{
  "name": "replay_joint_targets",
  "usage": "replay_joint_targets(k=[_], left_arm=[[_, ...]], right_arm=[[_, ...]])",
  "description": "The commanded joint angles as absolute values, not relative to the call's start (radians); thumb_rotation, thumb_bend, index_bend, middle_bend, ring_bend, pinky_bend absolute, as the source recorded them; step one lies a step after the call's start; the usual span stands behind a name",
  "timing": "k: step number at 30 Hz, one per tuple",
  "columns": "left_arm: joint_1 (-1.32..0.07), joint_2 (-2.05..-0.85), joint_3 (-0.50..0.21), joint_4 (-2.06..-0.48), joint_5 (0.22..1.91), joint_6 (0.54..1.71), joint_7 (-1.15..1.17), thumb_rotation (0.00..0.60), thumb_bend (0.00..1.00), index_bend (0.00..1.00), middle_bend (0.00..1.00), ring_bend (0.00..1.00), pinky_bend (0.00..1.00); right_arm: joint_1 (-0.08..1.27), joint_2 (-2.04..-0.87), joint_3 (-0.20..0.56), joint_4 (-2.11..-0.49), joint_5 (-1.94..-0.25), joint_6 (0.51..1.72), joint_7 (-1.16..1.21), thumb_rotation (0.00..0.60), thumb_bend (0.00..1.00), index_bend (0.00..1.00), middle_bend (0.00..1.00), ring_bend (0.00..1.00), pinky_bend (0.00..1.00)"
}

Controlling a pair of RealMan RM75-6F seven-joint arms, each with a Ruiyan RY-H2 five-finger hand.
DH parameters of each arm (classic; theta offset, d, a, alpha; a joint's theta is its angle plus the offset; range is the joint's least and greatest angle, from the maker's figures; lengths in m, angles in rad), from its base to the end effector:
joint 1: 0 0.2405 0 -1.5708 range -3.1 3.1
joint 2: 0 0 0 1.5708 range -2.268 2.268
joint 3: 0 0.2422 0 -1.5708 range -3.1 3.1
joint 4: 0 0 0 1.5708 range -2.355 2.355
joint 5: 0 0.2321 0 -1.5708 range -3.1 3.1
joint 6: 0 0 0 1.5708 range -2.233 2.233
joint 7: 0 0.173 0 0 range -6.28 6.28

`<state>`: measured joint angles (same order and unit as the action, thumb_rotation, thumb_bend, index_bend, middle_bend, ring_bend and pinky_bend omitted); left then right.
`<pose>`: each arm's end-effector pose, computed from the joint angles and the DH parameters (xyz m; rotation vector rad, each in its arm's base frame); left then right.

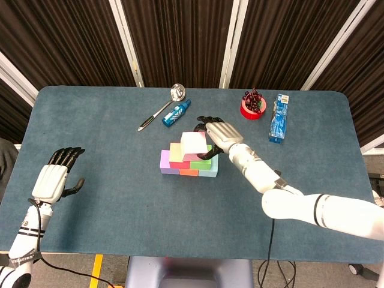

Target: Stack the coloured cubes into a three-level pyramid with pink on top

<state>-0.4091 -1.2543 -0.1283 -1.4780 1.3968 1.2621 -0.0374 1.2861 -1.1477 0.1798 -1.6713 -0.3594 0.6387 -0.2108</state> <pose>-0.2542 0.3248 0.0880 -1.5377 -0.8963 -1.0398 -0.0201 -0.4368 0.0302 1.8480 -1.3372 0.8811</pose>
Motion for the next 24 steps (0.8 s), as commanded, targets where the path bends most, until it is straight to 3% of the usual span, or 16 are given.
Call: replay_joint_targets(k=[1, 24], left_arm=[[-0.408, -1.256, -0.127, -1.474, 1.399, 1.261, -0.043, 0.6, 0.37, 0.12, 0.1, 0.08, 0.1], [-0.406, -1.282, -0.116, -1.401, 1.415, 1.242, -0.134, 0.6, 0.37, 0.12, 0.09, 0.07, 0.09]], right_arm=[[1.311, -1.165, 0.159, -1.666, -0.318, 0.663, -0.24, 0.6, 0.36, 0.49, 0.15, 0.0, 0.01], [1.406, -1.205, 0.15, -1.74, -0.076, 0.841, -0.403, 0.6, 0.36, 0.47, 0.15, 0.0, 0.0]])
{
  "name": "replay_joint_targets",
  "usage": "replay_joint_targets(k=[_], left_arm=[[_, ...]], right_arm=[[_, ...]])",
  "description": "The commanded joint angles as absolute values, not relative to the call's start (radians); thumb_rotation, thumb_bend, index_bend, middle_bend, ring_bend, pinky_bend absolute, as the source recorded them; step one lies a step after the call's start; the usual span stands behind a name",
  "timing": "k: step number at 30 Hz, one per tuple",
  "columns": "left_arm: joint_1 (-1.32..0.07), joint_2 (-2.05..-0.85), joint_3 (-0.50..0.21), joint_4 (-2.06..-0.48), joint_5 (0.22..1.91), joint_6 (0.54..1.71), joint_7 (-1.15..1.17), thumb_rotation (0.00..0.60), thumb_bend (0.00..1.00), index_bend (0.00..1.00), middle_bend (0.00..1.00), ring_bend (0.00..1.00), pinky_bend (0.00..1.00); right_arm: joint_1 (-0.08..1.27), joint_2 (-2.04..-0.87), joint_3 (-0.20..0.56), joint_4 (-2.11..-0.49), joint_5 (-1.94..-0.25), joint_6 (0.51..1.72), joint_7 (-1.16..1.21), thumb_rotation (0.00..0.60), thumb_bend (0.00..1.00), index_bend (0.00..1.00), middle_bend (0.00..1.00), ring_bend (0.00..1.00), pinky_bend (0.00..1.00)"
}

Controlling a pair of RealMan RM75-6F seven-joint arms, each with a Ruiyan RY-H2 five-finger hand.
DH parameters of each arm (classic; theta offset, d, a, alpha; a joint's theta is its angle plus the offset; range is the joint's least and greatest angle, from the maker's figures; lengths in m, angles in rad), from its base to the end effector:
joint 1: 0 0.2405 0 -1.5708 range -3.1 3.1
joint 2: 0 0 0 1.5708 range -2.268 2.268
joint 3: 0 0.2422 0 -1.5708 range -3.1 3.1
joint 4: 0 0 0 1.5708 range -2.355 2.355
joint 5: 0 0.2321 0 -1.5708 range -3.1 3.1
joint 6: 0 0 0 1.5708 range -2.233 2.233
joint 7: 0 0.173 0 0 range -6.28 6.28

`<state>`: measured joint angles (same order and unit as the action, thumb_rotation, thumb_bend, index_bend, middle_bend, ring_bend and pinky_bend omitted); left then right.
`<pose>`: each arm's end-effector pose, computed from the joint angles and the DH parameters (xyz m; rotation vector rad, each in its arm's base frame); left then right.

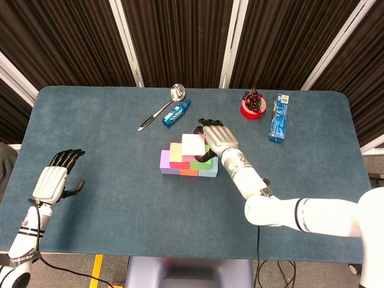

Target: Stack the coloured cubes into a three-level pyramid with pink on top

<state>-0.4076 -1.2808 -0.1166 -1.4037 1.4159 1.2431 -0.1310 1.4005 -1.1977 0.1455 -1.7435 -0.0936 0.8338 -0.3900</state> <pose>-0.2684 0.3264 0.0825 -1.5380 -0.9488 -1.0519 -0.0070 -0.4228 0.0180 1.7660 -1.3048 0.8007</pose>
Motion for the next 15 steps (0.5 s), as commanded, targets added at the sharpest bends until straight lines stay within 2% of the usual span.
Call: replay_joint_targets(k=[1, 15], left_arm=[[-0.406, -1.284, -0.116, -1.399, 1.415, 1.243, -0.135, 0.6, 0.37, 0.12, 0.09, 0.07, 0.09], [-0.407, -1.288, -0.115, -1.381, 1.415, 1.233, -0.157, 0.6, 0.37, 0.12, 0.09, 0.07, 0.09]], right_arm=[[1.408, -1.207, 0.152, -1.74, -0.07, 0.841, -0.408, 0.6, 0.36, 0.47, 0.15, 0.0, 0.0], [1.418, -1.232, 0.175, -1.719, -0.016, 0.847, -0.464, 0.6, 0.36, 0.45, 0.15, 0.0, 0.0]])
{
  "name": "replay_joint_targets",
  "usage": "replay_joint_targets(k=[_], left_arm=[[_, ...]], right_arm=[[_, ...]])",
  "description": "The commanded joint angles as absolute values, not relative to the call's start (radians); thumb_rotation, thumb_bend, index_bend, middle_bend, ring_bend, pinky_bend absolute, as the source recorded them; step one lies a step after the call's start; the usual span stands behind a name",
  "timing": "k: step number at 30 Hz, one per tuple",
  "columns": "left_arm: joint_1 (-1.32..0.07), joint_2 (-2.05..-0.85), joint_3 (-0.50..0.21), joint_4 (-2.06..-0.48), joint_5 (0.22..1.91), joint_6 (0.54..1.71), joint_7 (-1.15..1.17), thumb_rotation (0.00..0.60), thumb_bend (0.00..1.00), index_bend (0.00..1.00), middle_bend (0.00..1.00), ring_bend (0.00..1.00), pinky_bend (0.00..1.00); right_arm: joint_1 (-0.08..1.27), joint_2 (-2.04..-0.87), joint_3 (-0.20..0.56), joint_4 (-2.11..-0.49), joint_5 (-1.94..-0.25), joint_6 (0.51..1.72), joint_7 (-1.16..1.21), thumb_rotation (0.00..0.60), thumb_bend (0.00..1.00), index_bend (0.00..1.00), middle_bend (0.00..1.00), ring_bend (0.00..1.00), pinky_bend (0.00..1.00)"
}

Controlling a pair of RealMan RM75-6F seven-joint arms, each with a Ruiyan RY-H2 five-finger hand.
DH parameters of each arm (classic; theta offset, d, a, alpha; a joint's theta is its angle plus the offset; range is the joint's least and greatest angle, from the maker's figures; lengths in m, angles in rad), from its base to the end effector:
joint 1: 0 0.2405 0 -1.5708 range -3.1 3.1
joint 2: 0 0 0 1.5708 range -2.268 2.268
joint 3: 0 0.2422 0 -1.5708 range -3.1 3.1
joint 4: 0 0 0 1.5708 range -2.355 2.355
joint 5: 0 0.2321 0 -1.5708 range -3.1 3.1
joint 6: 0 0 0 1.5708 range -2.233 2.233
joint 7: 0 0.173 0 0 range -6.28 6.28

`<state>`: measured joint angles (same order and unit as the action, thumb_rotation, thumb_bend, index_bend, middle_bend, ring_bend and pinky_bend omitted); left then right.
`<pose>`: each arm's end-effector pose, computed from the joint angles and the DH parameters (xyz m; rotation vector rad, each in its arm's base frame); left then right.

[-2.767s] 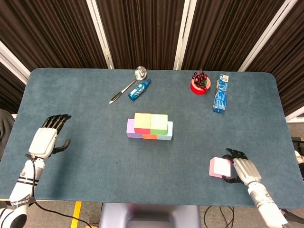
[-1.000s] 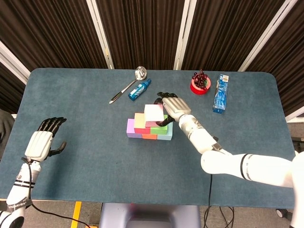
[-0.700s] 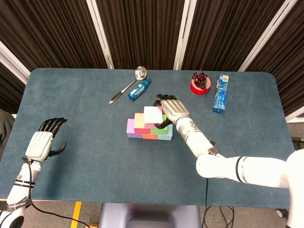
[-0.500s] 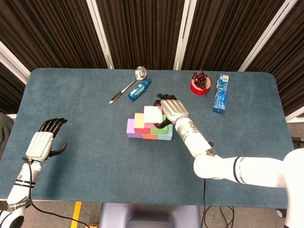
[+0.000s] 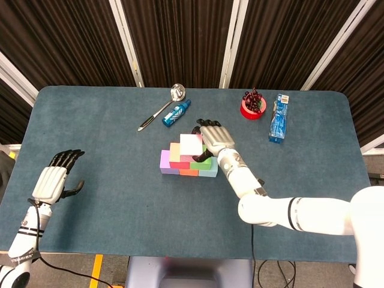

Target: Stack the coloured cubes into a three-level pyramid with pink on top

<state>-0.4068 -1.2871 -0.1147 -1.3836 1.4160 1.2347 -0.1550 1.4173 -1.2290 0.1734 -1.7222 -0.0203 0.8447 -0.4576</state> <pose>-0.2733 0.3271 0.0815 -1.5339 -0.9662 -1.0502 0.0003 -0.4239 0.0110 1.7584 -1.3086 0.7761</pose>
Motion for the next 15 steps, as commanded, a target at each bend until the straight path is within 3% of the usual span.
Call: replay_joint_targets(k=[1, 15], left_arm=[[-0.406, -1.288, -0.114, -1.38, 1.416, 1.234, -0.158, 0.6, 0.37, 0.12, 0.09, 0.07, 0.09], [-0.405, -1.293, -0.113, -1.369, 1.416, 1.232, -0.165, 0.6, 0.37, 0.12, 0.08, 0.07, 0.09]], right_arm=[[1.419, -1.234, 0.177, -1.718, -0.013, 0.849, -0.467, 0.6, 0.36, 0.45, 0.15, 0.0, 0.0], [1.412, -1.225, 0.198, -1.738, 0.012, 0.863, -0.499, 0.6, 0.36, 0.44, 0.15, 0.0, 0.0]])
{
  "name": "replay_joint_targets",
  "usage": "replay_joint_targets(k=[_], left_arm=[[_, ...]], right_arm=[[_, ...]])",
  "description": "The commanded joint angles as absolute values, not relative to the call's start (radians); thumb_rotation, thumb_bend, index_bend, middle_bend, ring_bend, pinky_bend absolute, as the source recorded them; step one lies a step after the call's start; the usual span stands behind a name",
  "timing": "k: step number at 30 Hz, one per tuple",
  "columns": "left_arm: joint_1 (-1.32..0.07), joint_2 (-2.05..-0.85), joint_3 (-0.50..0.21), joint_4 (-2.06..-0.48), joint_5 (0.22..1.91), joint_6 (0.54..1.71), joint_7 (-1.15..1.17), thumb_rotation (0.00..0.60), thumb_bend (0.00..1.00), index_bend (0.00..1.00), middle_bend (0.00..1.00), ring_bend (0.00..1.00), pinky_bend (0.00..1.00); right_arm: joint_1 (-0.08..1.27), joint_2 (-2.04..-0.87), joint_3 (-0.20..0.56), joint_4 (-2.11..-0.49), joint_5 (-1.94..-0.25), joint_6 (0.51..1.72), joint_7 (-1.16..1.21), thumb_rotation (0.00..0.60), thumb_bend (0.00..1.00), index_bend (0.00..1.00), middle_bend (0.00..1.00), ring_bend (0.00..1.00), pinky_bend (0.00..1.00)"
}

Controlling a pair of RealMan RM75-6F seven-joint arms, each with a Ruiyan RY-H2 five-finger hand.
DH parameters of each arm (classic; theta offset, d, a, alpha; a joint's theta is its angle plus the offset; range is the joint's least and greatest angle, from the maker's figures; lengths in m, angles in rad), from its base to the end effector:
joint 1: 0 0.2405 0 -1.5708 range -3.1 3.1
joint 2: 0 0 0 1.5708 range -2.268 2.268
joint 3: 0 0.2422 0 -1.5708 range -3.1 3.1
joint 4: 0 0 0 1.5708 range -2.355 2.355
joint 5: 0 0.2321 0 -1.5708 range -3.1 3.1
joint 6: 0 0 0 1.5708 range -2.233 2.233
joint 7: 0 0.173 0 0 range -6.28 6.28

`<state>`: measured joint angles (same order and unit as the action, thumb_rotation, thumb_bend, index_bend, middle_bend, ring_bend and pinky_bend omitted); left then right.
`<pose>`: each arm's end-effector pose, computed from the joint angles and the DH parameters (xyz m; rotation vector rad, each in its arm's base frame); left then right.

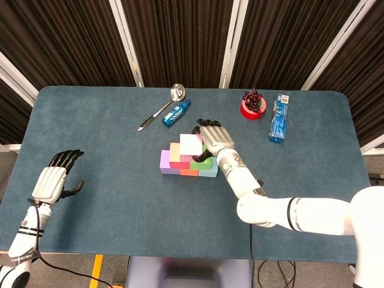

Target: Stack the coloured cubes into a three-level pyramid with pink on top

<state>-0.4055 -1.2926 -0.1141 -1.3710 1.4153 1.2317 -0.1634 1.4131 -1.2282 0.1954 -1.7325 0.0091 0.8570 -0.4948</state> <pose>-0.2763 0.3274 0.0808 -1.5306 -0.9717 -1.0469 0.0028 -0.4223 0.0119 1.7524 -1.3090 0.7673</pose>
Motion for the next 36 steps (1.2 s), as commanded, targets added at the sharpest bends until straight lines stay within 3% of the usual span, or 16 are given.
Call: replay_joint_targets(k=[1, 22, 36], left_arm=[[-0.405, -1.293, -0.114, -1.37, 1.418, 1.233, -0.166, 0.6, 0.37, 0.12, 0.08, 0.07, 0.09], [-0.406, -1.301, -0.113, -1.354, 1.408, 1.218, -0.173, 0.6, 0.37, 0.11, 0.08, 0.07, 0.09], [-0.405, -1.306, -0.113, -1.347, 1.408, 1.217, -0.18, 0.6, 0.37, 0.11, 0.08, 0.07, 0.09]], right_arm=[[1.411, -1.224, 0.199, -1.74, 0.014, 0.865, -0.501, 0.6, 0.36, 0.44, 0.15, 0.0, 0.0], [1.415, -1.252, 0.22, -1.715, 0.054, 0.86, -0.543, 0.6, 0.36, 0.42, 0.15, 0.0, 0.0], [1.401, -1.253, 0.227, -1.729, 0.04, 0.871, -0.555, 0.6, 0.36, 0.32, 0.14, 0.0, 0.0]])
